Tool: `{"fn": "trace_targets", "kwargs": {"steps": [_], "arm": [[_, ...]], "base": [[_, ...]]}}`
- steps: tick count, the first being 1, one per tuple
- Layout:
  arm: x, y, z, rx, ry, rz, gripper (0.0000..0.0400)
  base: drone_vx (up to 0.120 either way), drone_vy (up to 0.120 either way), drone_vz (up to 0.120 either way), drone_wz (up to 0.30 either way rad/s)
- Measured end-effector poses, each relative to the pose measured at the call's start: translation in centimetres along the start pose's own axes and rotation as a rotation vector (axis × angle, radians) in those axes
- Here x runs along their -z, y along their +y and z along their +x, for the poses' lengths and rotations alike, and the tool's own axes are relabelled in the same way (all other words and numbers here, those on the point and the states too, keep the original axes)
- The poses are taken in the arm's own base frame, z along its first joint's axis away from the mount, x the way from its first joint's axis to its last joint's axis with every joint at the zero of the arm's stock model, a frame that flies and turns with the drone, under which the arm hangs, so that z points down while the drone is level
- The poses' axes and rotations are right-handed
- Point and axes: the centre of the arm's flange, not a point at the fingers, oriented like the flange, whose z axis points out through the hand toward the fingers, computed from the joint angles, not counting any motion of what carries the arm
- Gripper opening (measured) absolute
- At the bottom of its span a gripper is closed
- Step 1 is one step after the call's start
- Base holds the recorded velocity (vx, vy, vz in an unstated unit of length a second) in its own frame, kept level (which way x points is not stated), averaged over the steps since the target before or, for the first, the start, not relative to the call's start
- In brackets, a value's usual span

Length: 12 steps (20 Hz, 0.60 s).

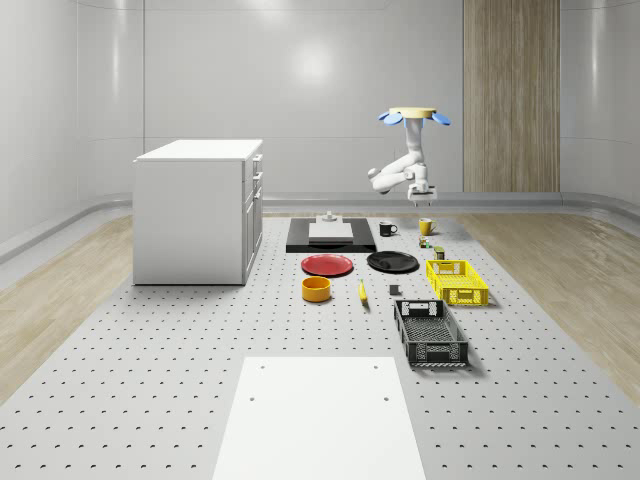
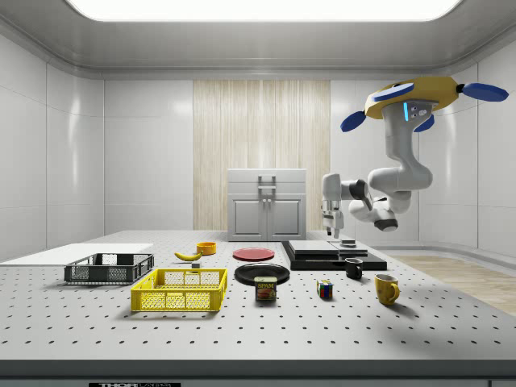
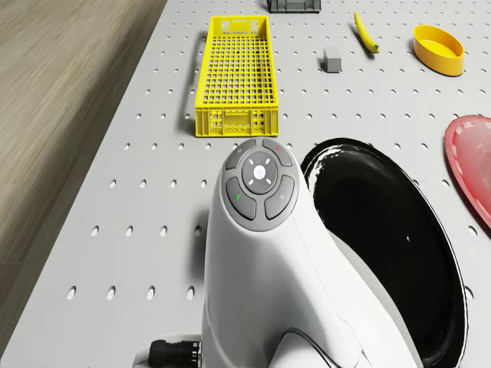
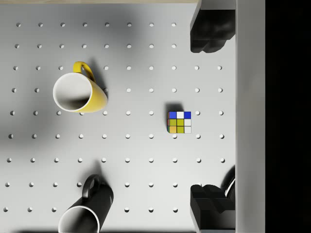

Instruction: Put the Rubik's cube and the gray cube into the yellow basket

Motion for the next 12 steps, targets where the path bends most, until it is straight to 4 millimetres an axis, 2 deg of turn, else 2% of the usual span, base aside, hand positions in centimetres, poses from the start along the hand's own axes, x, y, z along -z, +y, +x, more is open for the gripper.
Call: {"fn": "trace_targets", "kwargs": {"steps": [1, 10, 11, 12], "arm": [[0.0, -0.04, -0.04, 0.0, 0.005, -0.004, 0.04], [0.01, -0.22, -0.23, 0.001, 0.024, -0.022, 0.04], [0.01, -0.23, -0.23, 0.001, 0.024, -0.022, 0.04], [0.01, -0.23, -0.24, 0.001, 0.025, -0.023, 0.04]], "base": [[0.08, 0.0, -0.12, 0.0], [0.0, 0.0, -0.12, 0.0], [0.0, -0.12, -0.12, 0.0], [0.0, 0.0, -0.12, 0.0]]}}
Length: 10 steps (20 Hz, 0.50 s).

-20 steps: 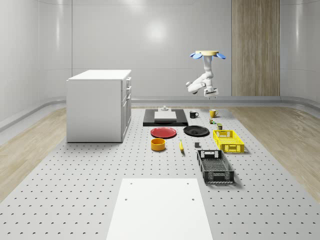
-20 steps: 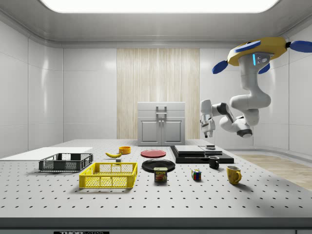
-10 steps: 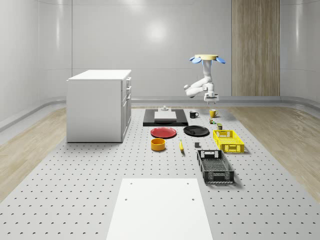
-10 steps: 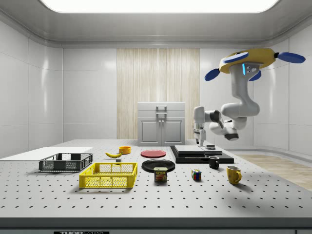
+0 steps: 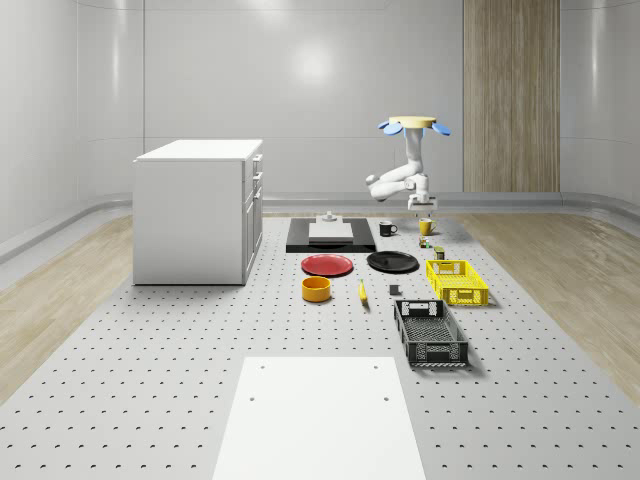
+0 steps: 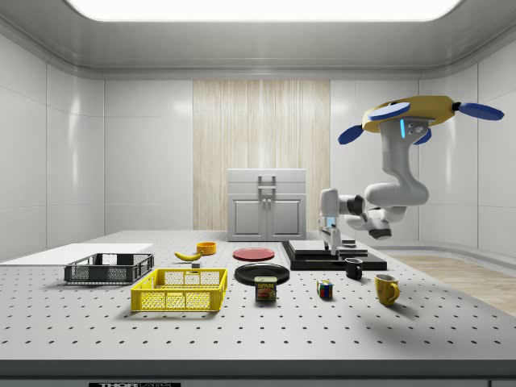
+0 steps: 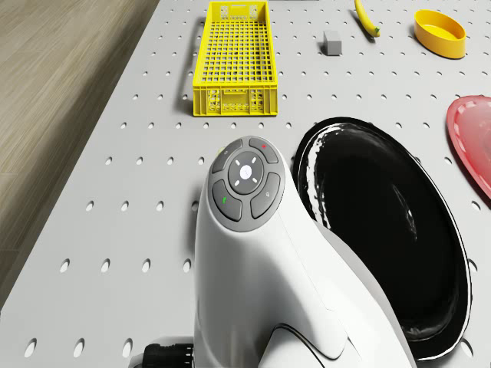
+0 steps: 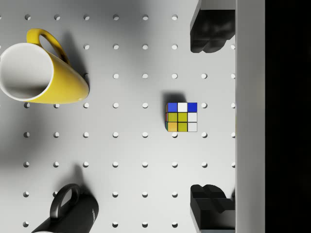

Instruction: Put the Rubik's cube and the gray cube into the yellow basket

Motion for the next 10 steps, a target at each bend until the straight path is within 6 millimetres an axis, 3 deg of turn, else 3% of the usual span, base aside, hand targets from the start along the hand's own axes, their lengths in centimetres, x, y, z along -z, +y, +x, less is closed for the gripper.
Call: {"fn": "trace_targets", "kwargs": {"steps": [10], "arm": [[0.0, -0.02, -0.02, 0.0, 0.003, -0.002, 0.04]], "base": [[0.0, 0.012, -0.12, 0.0]]}}
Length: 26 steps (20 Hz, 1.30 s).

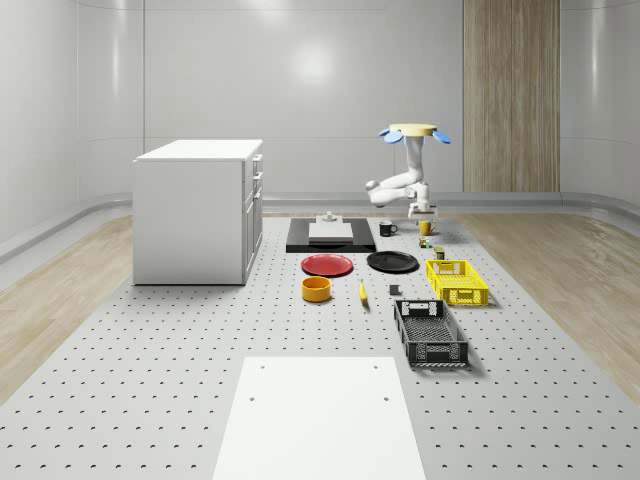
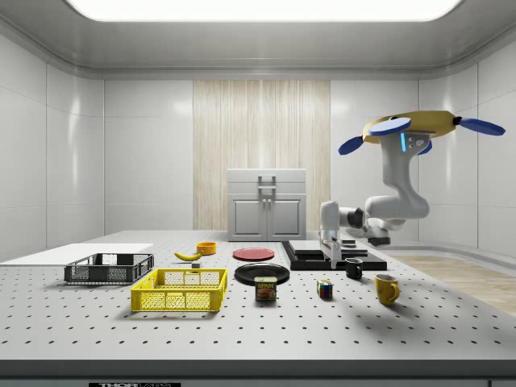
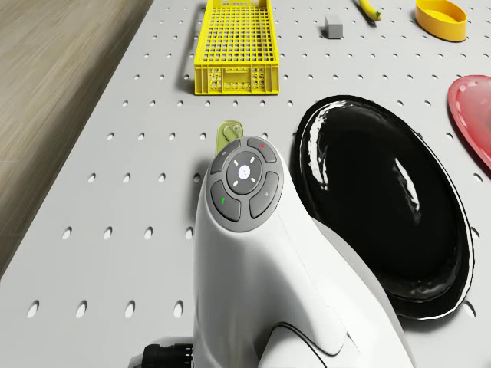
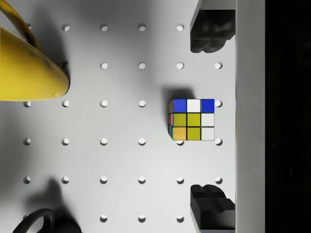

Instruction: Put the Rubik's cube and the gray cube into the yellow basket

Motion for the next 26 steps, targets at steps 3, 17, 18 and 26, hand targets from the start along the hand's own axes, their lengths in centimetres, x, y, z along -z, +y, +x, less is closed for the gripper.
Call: {"fn": "trace_targets", "kwargs": {"steps": [3, 17, 18, 26], "arm": [[0.0, 0.0, 0.0, 0.0, 0.0, 0.0, 0.04], [0.0, 0.0, 0.0, 0.0, 0.001, 0.0, 0.04], [0.0, 0.0, 0.0, 0.0, 0.001, 0.0, 0.04], [-1.5, 0.0, 0.0, 0.0, 0.0, 0.0, 0.04]], "base": [[0.0, -0.027, -0.12, 0.0], [0.04, 0.0, -0.071, 0.0], [0.0, 0.0, 0.0, 0.0], [0.0, 0.0, 0.0, 0.0]]}}
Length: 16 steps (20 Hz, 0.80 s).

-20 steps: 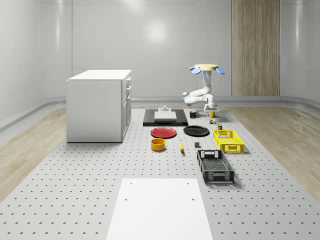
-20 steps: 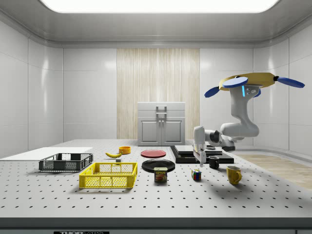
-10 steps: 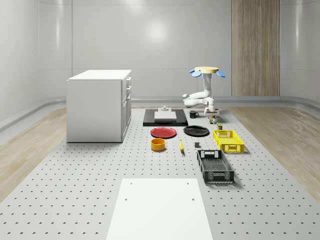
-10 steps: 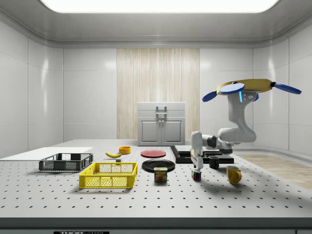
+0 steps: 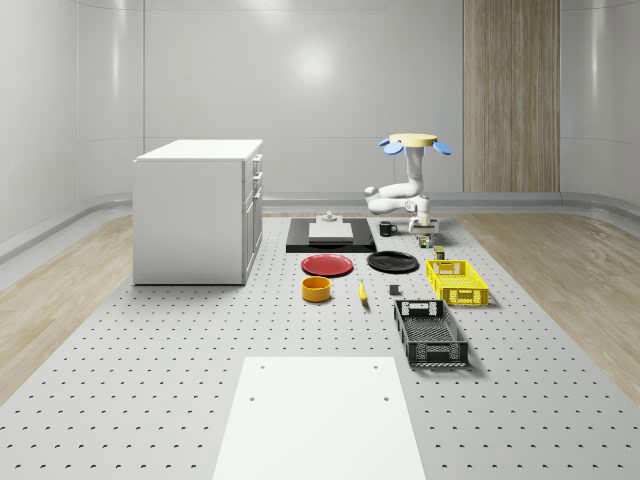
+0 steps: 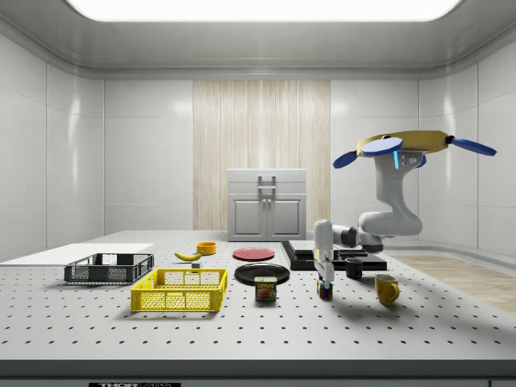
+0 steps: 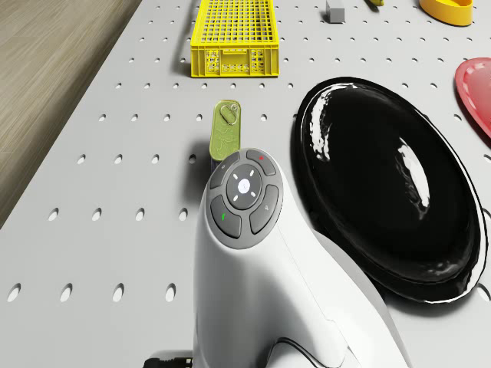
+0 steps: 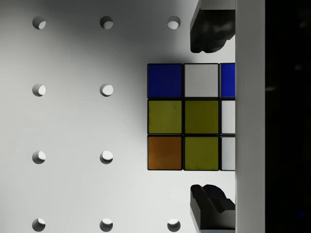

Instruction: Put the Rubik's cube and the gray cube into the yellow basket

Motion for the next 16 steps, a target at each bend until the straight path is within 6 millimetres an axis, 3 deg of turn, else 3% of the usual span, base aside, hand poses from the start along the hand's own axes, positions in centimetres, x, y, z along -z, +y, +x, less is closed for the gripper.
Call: {"fn": "trace_targets", "kwargs": {"steps": [14, 16], "arm": [[-1.5, 0.0, 0.0, 0.0, 0.0, 0.0, 0.04], [-1.6, 0.0, 0.0, 0.0, 0.0, 0.0, 0.0375]], "base": [[0.0, 0.0, 0.0, 0.0], [0.0, 0.0, 0.0, 0.0]]}}
